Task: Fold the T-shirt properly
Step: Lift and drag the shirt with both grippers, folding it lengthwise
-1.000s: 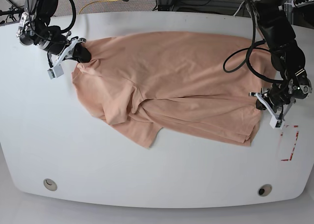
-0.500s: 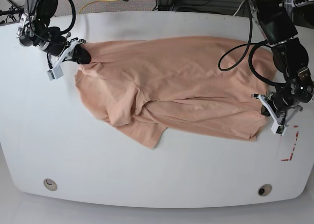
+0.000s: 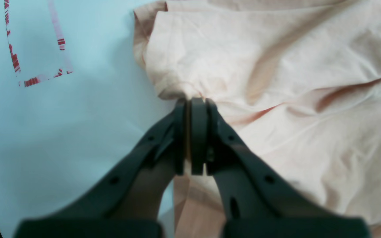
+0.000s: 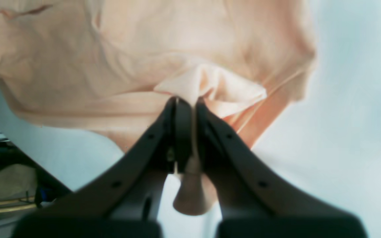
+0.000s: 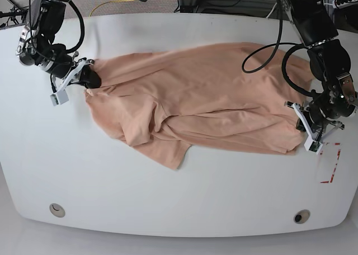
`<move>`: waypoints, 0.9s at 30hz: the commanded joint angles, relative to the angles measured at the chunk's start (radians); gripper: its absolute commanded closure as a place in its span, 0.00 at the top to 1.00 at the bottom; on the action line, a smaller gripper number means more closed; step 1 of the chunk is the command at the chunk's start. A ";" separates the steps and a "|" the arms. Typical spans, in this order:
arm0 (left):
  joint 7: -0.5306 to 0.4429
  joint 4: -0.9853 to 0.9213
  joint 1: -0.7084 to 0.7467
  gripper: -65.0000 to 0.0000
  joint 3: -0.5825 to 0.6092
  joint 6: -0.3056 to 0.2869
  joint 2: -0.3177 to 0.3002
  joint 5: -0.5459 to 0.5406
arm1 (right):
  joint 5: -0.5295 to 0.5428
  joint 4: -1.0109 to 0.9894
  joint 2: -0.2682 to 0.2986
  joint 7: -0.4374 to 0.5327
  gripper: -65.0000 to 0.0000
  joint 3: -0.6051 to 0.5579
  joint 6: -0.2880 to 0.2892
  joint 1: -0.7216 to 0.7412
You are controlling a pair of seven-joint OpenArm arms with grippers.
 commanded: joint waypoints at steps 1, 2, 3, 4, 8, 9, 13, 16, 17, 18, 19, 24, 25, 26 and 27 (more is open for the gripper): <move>-0.025 0.022 -0.053 0.00 -0.005 -0.003 -0.015 -0.006 | 0.022 0.015 0.035 0.021 0.00 0.010 -0.001 0.050; -0.025 0.022 -0.062 0.00 -0.005 -0.003 -0.015 -0.006 | 0.022 0.015 0.043 0.021 0.00 0.010 -0.001 0.070; -0.025 0.022 -0.070 0.00 -0.005 -0.003 -0.016 -0.006 | 0.022 0.015 0.052 0.021 0.00 0.010 -0.001 0.085; -0.025 0.022 -0.085 0.00 -0.006 -0.003 -0.016 -0.006 | 0.022 0.015 0.066 0.021 0.00 0.010 -0.001 0.111; -0.026 0.022 -0.156 0.00 -0.051 -0.003 -0.013 -0.004 | 0.022 0.011 0.106 0.021 0.00 0.010 0.001 0.216; -0.026 0.022 -0.177 0.00 -0.052 -0.003 -0.013 -0.004 | 0.022 0.002 0.117 0.021 0.00 0.007 0.003 0.240; -0.025 0.022 -0.266 0.00 -0.051 -0.003 -0.006 -0.006 | 0.029 -0.066 0.164 0.021 0.00 0.002 0.007 0.351; -0.025 0.022 -0.317 0.00 -0.054 -0.003 0.014 -0.006 | 0.029 -0.112 0.195 0.021 0.00 0.000 0.009 0.424; -0.025 0.022 -0.348 0.00 -0.054 -0.003 0.016 -0.004 | 0.029 -0.126 0.212 0.021 0.00 -0.001 0.009 0.467; -0.025 0.021 -0.374 0.00 -0.054 -0.003 0.017 -0.004 | 0.028 -0.139 0.221 0.020 0.00 -0.007 0.009 0.503; -0.025 0.021 -0.392 0.00 -0.054 -0.003 0.019 -0.004 | 0.028 -0.149 0.230 0.020 0.00 -0.020 0.009 0.529; 0.009 0.022 -0.493 0.00 -0.054 0.017 0.022 -0.007 | 0.031 -0.205 0.305 0.020 0.00 -0.129 0.009 0.713; 0.021 0.022 -0.512 0.00 -0.054 0.026 0.022 -0.009 | 0.031 -0.216 0.318 0.020 0.00 -0.148 0.009 0.743; 0.032 0.022 -0.524 0.00 -0.054 0.032 0.022 -0.009 | 0.031 -0.224 0.327 0.020 0.00 -0.165 0.010 0.770; 0.041 0.022 -0.527 0.00 -0.054 0.034 0.022 -0.010 | 0.031 -0.227 0.335 0.020 0.00 -0.181 0.010 0.790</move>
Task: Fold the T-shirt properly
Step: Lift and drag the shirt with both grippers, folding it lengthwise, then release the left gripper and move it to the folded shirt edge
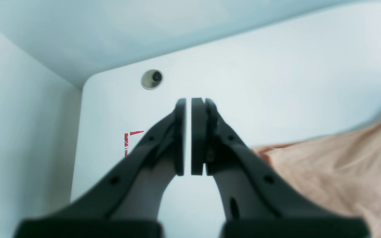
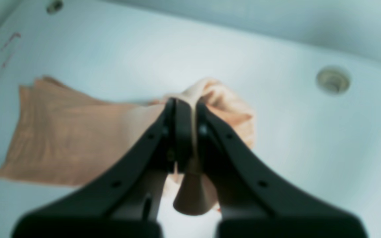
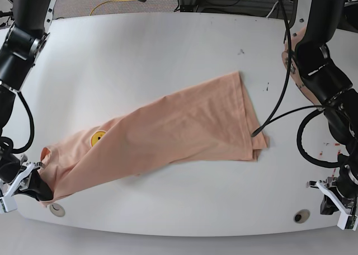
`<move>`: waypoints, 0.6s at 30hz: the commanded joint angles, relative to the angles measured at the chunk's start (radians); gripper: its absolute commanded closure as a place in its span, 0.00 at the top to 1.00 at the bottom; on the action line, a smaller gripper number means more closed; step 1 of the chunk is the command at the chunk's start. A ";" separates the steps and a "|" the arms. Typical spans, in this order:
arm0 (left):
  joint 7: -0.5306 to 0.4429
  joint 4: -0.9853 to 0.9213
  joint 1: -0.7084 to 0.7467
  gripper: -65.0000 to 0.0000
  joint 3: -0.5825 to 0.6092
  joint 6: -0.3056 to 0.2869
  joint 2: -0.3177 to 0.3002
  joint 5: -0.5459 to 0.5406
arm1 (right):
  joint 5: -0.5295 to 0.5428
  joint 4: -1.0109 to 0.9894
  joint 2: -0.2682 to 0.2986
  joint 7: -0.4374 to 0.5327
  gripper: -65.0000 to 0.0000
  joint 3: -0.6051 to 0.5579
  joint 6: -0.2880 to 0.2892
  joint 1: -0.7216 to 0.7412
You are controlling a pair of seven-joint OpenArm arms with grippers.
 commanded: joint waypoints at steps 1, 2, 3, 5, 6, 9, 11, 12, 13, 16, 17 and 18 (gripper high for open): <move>0.012 0.017 -0.032 0.00 0.001 0.007 -0.010 -0.013 | 0.013 0.003 0.043 0.019 0.00 -0.014 0.004 0.054; 0.026 0.017 -0.032 0.00 0.001 0.007 -0.010 -0.013 | 0.013 0.003 0.048 0.019 0.00 -0.019 0.004 0.059; 0.044 0.015 -0.032 0.00 0.001 0.007 -0.010 -0.013 | 0.013 0.002 0.049 0.019 0.00 -0.020 0.004 0.059; 0.063 0.008 -0.011 0.00 0.001 0.005 0.004 -0.013 | 0.013 0.000 0.046 0.019 0.00 -0.022 0.004 0.056; 0.064 0.008 0.006 0.00 0.001 0.005 0.016 -0.013 | 0.013 0.000 0.045 0.019 0.00 -0.022 0.004 0.056; 0.064 0.014 0.098 0.08 0.004 0.005 0.059 -0.015 | 0.013 0.002 0.043 0.019 0.00 -0.022 0.004 0.016; 0.061 0.009 0.153 0.21 0.006 0.005 0.093 -0.015 | 0.013 0.005 0.042 0.019 0.00 -0.022 0.004 -0.008; 0.060 0.008 0.178 0.29 0.006 0.005 0.110 -0.015 | 0.013 0.005 0.042 0.019 0.00 -0.022 0.004 -0.016; 0.058 0.008 0.201 0.37 0.006 0.010 0.129 -0.013 | 0.013 0.005 0.042 0.019 0.00 -0.020 0.004 -0.024; 0.012 -0.026 0.265 0.57 0.009 0.013 0.189 -0.007 | 0.007 0.000 0.042 0.021 0.00 -0.019 0.004 -0.051; -0.014 -0.054 0.284 0.59 0.010 0.013 0.203 -0.007 | 0.007 0.002 0.042 0.022 0.00 -0.019 0.004 -0.061; -0.029 -0.078 0.296 0.58 0.017 0.013 0.212 -0.007 | 0.007 0.005 0.042 0.025 0.00 -0.019 0.004 -0.067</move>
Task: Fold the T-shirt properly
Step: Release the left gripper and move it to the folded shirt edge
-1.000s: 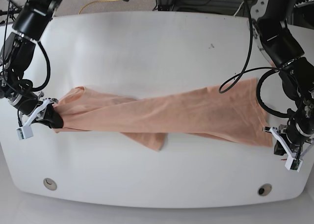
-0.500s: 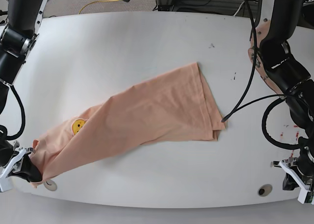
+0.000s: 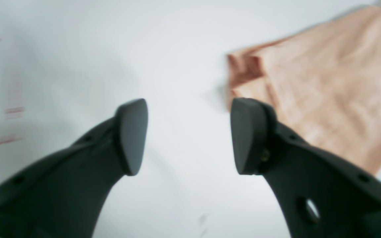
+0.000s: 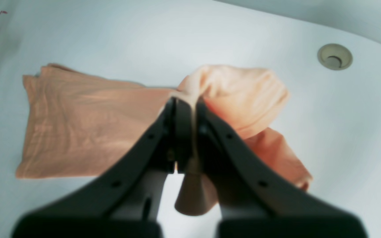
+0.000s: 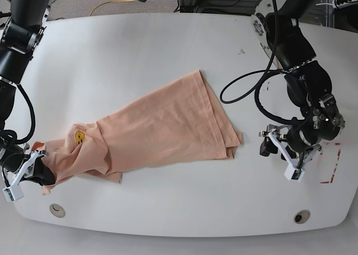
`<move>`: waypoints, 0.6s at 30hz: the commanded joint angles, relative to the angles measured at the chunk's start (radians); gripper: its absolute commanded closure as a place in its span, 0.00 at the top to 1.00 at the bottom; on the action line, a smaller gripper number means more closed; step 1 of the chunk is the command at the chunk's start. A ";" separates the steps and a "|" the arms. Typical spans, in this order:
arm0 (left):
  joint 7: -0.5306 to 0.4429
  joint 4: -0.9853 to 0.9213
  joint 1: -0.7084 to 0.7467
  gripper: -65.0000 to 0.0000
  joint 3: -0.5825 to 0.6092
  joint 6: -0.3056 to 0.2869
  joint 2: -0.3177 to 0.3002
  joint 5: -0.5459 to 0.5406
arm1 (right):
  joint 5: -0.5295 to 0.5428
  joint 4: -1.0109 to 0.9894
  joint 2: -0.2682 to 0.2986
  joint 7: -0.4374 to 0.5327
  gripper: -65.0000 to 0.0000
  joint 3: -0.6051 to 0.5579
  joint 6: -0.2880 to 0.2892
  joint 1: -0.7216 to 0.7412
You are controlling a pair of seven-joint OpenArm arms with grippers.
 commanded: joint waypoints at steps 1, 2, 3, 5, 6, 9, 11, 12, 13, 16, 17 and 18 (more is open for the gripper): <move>-0.057 -0.044 -0.007 0.58 0.009 0.003 0.013 -0.015 | 0.020 0.016 0.023 0.040 0.00 0.010 0.003 0.016; -0.076 -0.081 0.006 0.58 0.014 0.007 0.018 -0.015 | 0.022 0.016 0.020 0.046 0.00 0.010 0.003 0.001; -0.094 -0.111 0.013 0.58 0.014 0.018 0.022 -0.015 | 0.019 0.016 0.018 0.048 0.00 0.011 0.003 -0.009; -0.131 -0.167 0.029 0.58 0.014 0.049 0.033 -0.016 | 0.019 0.016 0.018 0.057 0.00 0.011 0.003 -0.027; -0.151 -0.194 0.035 0.58 0.014 0.068 0.035 -0.018 | 0.019 0.016 0.018 0.058 0.00 0.011 0.003 -0.036; -0.189 -0.262 0.049 0.58 0.014 0.087 0.035 -0.021 | 0.025 0.018 0.018 0.058 0.00 0.011 0.003 -0.064; -0.194 -0.302 0.050 0.58 0.014 0.085 0.035 -0.022 | 0.025 0.018 0.018 0.060 0.00 0.013 0.003 -0.075; -0.194 -0.323 0.050 0.58 0.014 0.085 0.035 -0.022 | 0.025 0.018 0.018 0.060 0.00 0.013 0.003 -0.081; -0.195 -0.335 0.050 0.58 0.014 0.085 0.035 -0.022 | 0.025 0.018 0.018 0.060 0.00 0.013 0.003 -0.082; -0.197 -0.375 0.050 0.58 0.014 0.084 0.045 -0.025 | 0.025 0.018 0.016 0.058 0.00 0.013 0.003 -0.094; -0.197 -0.386 0.050 0.58 0.014 0.081 0.055 -0.031 | 0.025 0.018 0.016 0.058 0.00 0.013 0.003 -0.101; -0.197 -0.398 0.050 0.58 0.014 0.072 0.061 -0.044 | 0.025 0.018 0.016 0.058 0.00 0.013 0.003 -0.102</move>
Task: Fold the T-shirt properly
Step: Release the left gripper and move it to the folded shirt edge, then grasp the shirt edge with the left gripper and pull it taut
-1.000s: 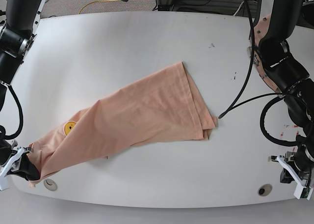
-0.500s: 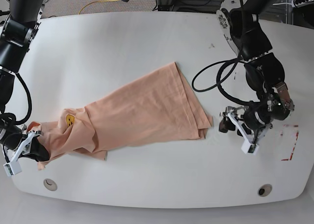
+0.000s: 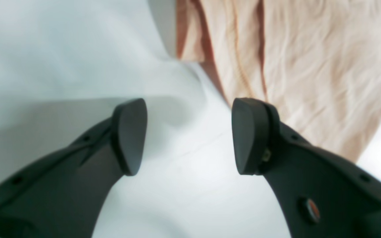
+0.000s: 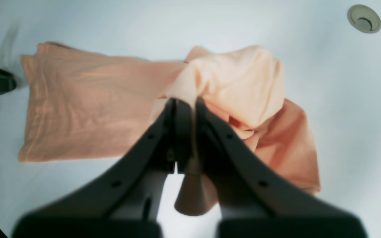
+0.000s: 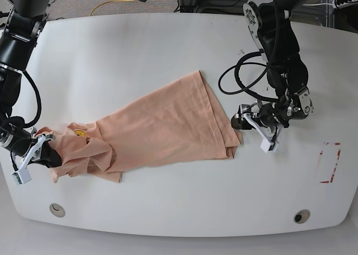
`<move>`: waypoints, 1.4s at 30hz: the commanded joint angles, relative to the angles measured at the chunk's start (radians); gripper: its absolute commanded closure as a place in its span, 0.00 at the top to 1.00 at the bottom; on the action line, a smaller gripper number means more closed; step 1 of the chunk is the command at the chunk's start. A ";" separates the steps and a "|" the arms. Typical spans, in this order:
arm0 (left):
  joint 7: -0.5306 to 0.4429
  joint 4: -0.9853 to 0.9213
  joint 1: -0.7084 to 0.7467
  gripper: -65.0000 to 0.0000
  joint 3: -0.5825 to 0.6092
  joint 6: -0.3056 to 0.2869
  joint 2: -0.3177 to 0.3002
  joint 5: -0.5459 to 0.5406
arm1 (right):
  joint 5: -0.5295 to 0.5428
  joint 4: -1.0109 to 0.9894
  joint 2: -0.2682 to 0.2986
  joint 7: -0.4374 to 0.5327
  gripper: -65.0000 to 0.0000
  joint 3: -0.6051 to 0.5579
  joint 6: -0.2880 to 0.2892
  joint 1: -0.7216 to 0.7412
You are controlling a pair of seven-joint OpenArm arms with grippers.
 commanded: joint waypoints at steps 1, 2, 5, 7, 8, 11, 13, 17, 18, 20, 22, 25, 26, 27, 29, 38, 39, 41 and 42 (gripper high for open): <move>0.002 -0.027 -0.018 0.58 0.003 -0.023 0.018 -0.031 | 0.019 0.015 0.023 0.022 0.00 0.009 0.003 0.018; 0.002 -0.045 -0.018 0.58 0.003 -0.027 0.021 -0.042 | 0.019 0.015 0.023 0.022 0.00 0.009 0.003 0.015; -0.010 -0.103 -0.021 0.58 0.003 -0.030 0.039 -0.063 | 0.019 0.015 0.021 0.022 0.00 0.009 0.003 0.013; -0.043 -0.142 -0.024 0.58 0.004 -0.033 0.051 -0.066 | 0.019 0.015 0.009 0.022 0.00 0.009 0.003 0.013; -0.060 -0.155 -0.024 0.58 0.010 -0.033 0.059 -0.066 | 0.019 0.015 0.006 0.022 0.00 0.009 0.003 0.013; -0.107 -0.212 -0.025 0.58 0.067 -0.033 0.067 -0.068 | 0.016 0.014 0.000 0.020 0.00 0.009 0.003 0.010; -0.129 -0.238 -0.035 0.58 0.085 -0.033 0.079 -0.068 | 0.014 0.014 -0.002 0.020 0.00 0.009 0.003 0.001; -0.161 -0.317 -0.074 0.58 0.090 -0.033 0.093 -0.068 | 0.016 0.015 -0.002 0.020 0.00 0.009 0.003 -0.008; -0.176 -0.335 -0.082 0.58 0.090 -0.033 0.094 -0.068 | 0.014 0.012 -0.003 0.020 0.00 0.009 0.003 -0.008; -0.208 -0.373 -0.104 0.57 0.090 -0.030 0.094 -0.068 | 0.012 0.009 -0.003 0.022 0.00 0.009 0.000 -0.010; -0.221 -0.390 -0.113 0.44 0.090 -0.029 0.093 -0.066 | 0.012 0.009 -0.005 0.022 0.00 0.009 0.000 -0.010; -0.221 -0.390 -0.114 0.00 0.090 -0.029 0.087 -0.066 | 0.008 0.005 -0.003 0.023 0.00 0.014 -0.006 -0.010; -0.219 -0.390 -0.114 0.00 0.090 -0.030 0.084 -0.066 | 0.008 -0.003 -0.003 0.023 0.00 0.025 -0.006 -0.010; -0.207 -0.387 -0.116 0.00 0.090 -0.030 0.070 -0.066 | 0.003 -0.014 -0.003 0.023 0.00 0.040 -0.006 -0.010; -0.178 -0.353 -0.116 0.00 0.088 -0.032 0.041 -0.068 | -0.021 -0.025 -0.003 0.023 0.00 0.057 -0.006 -0.010; -0.038 -0.013 -0.107 0.00 0.085 -0.046 -0.071 -0.085 | -0.101 -0.026 -0.025 0.023 0.00 0.121 -0.006 -0.060; -0.021 0.018 -0.107 0.00 0.085 -0.056 -0.082 -0.106 | -0.101 -0.026 -0.025 0.023 0.00 0.123 -0.006 -0.066; -0.003 0.066 -0.107 0.00 0.087 -0.063 -0.105 -0.148 | -0.101 -0.026 -0.025 0.023 0.00 0.123 -0.006 -0.071; 0.005 0.087 -0.108 0.00 0.087 -0.063 -0.122 -0.171 | -0.101 -0.026 -0.026 0.023 0.00 0.123 -0.006 -0.073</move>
